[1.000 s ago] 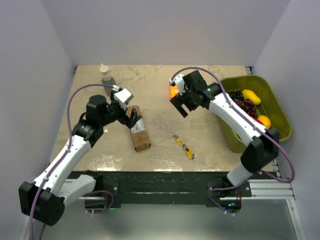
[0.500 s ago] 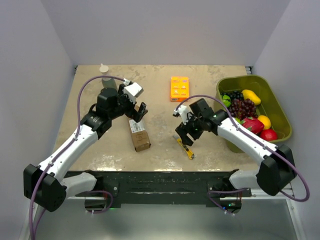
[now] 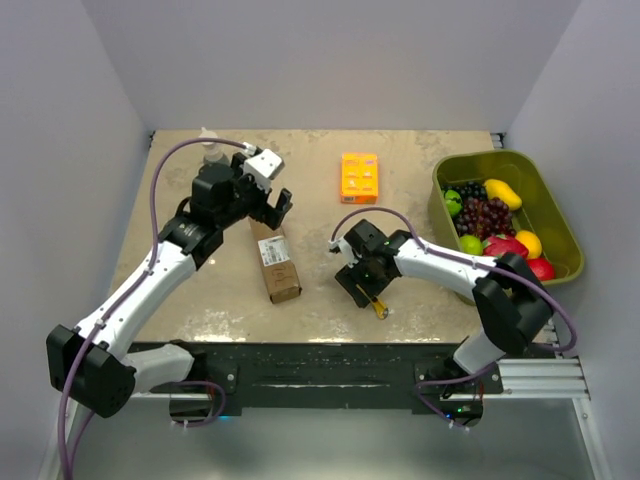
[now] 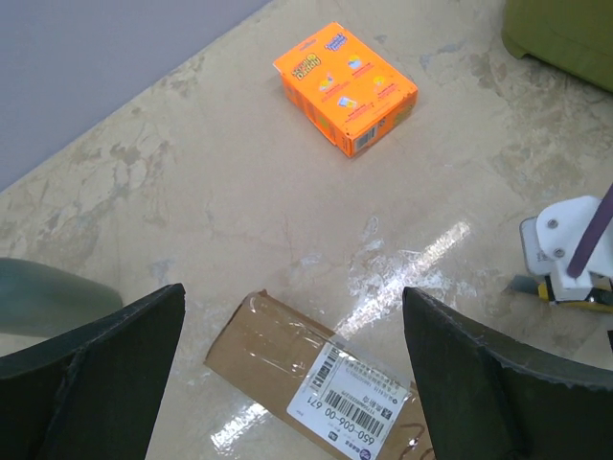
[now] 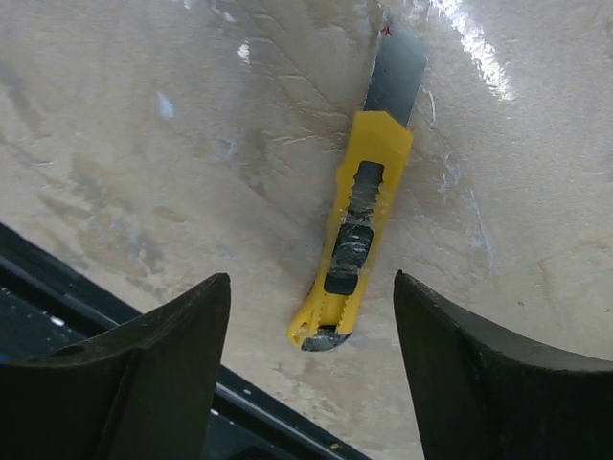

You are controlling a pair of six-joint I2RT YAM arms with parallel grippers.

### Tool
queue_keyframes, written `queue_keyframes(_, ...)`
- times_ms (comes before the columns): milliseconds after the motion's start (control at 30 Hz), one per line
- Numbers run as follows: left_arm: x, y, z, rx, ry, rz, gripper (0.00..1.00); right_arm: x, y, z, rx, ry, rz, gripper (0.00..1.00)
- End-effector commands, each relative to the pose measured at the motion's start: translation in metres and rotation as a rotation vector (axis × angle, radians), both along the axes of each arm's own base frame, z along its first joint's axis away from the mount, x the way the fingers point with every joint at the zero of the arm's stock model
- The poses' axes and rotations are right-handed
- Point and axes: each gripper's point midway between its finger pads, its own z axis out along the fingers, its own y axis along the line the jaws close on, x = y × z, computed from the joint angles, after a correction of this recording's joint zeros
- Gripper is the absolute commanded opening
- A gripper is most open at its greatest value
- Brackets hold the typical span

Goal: Unpack the express box

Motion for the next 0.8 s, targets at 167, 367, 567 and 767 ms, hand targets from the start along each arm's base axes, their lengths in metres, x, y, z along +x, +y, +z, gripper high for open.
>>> queue_keyframes(167, 0.024, 0.014, 0.061, -0.047, -0.16, 0.073, 1.0, 0.007, 0.002, -0.015, -0.066, 0.02, -0.049, 0.57)
queue_keyframes(367, 0.024, 0.016, 0.069, -0.061, -0.165, 0.072, 1.0, 0.006, 0.001, -0.021, -0.087, 0.03, -0.052, 0.34)
queue_keyframes(567, 0.022, 0.017, 0.069, -0.087, -0.135, 0.06, 1.0, 0.03, 0.002, 0.008, -0.086, -0.102, 0.037, 0.1)
queue_keyframes(767, 0.0, -0.003, 0.056, -0.079, -0.162, -0.121, 1.0, 0.076, 0.016, 0.069, -0.059, -0.324, 0.206, 0.02)
